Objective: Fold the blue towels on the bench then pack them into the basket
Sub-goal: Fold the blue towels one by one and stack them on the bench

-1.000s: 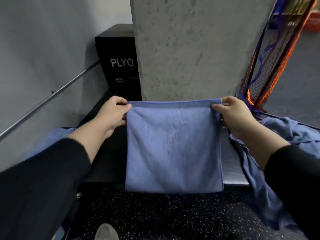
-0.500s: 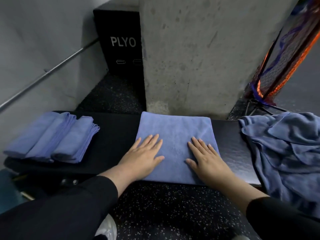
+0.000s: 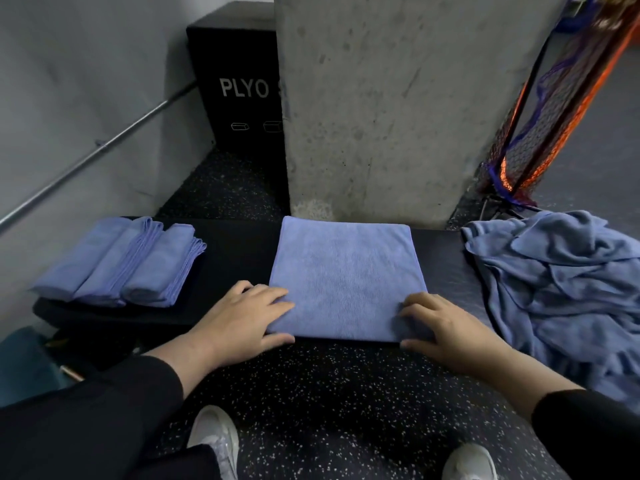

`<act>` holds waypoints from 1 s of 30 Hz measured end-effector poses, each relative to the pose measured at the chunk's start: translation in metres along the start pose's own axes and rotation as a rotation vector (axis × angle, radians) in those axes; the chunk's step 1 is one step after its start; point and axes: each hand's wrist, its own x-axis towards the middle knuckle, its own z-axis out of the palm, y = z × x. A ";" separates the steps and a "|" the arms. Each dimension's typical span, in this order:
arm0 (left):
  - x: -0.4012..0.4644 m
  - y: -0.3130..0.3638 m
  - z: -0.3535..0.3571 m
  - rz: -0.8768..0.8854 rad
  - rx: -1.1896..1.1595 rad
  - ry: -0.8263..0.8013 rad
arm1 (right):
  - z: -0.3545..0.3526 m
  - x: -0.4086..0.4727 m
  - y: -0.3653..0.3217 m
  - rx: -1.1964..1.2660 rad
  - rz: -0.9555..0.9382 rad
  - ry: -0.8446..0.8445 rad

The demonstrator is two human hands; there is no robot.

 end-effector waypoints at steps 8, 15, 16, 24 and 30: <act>-0.012 0.002 0.010 0.024 -0.025 0.137 | 0.009 -0.021 0.003 -0.041 0.041 0.161; -0.014 0.001 -0.015 -0.165 -0.363 -0.003 | -0.014 -0.021 0.001 0.149 0.253 0.123; -0.015 0.003 -0.022 -0.199 -0.432 -0.034 | -0.021 -0.023 -0.001 0.175 0.276 0.115; -0.013 0.007 -0.056 -0.477 -1.031 -0.018 | -0.050 -0.020 -0.010 0.634 0.389 0.227; 0.019 0.003 -0.051 -0.659 -1.108 0.156 | -0.039 0.021 -0.002 0.822 0.590 0.390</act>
